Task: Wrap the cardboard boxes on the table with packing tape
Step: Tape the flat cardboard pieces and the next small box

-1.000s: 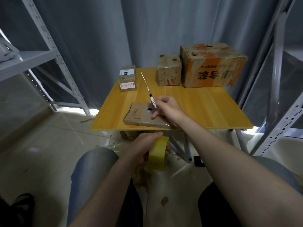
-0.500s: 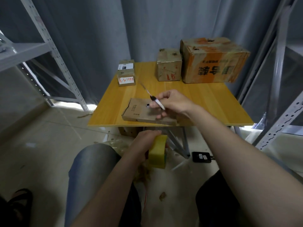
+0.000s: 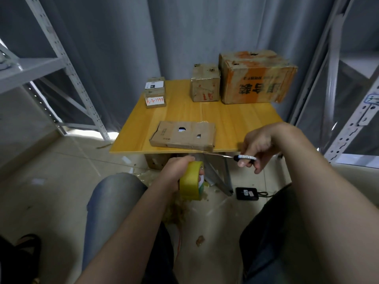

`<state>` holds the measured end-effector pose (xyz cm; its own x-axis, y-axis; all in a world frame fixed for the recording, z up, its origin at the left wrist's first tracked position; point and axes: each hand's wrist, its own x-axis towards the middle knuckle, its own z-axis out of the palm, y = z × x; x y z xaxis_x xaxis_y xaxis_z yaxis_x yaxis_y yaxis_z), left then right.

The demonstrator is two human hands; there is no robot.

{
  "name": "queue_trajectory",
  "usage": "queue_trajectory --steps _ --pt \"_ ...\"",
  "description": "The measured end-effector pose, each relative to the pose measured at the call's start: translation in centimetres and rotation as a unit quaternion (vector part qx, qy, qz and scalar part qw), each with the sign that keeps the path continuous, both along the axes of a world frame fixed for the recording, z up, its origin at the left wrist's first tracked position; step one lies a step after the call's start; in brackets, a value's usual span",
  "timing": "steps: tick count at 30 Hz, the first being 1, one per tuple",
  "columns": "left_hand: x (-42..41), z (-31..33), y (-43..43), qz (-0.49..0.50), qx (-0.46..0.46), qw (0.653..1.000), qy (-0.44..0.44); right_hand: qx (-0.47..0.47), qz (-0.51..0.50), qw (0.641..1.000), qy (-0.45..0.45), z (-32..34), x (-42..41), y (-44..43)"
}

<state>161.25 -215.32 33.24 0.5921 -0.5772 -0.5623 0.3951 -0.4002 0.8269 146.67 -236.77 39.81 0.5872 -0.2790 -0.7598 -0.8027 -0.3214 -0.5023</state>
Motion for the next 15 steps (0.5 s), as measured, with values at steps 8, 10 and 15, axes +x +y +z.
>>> queue_trajectory --steps 8,10,15 --pt "0.1 0.3 0.2 -0.021 -0.009 1.0 0.02 -0.034 0.014 0.999 -0.016 -0.6 1.4 0.6" --pt "0.1 0.4 0.2 -0.025 -0.011 0.999 0.023 -0.042 0.024 0.999 -0.023 -0.7 2.2 0.8" --pt "0.4 0.2 0.2 -0.029 -0.008 0.999 0.017 -0.049 0.046 0.997 -0.035 -1.0 3.3 0.9"
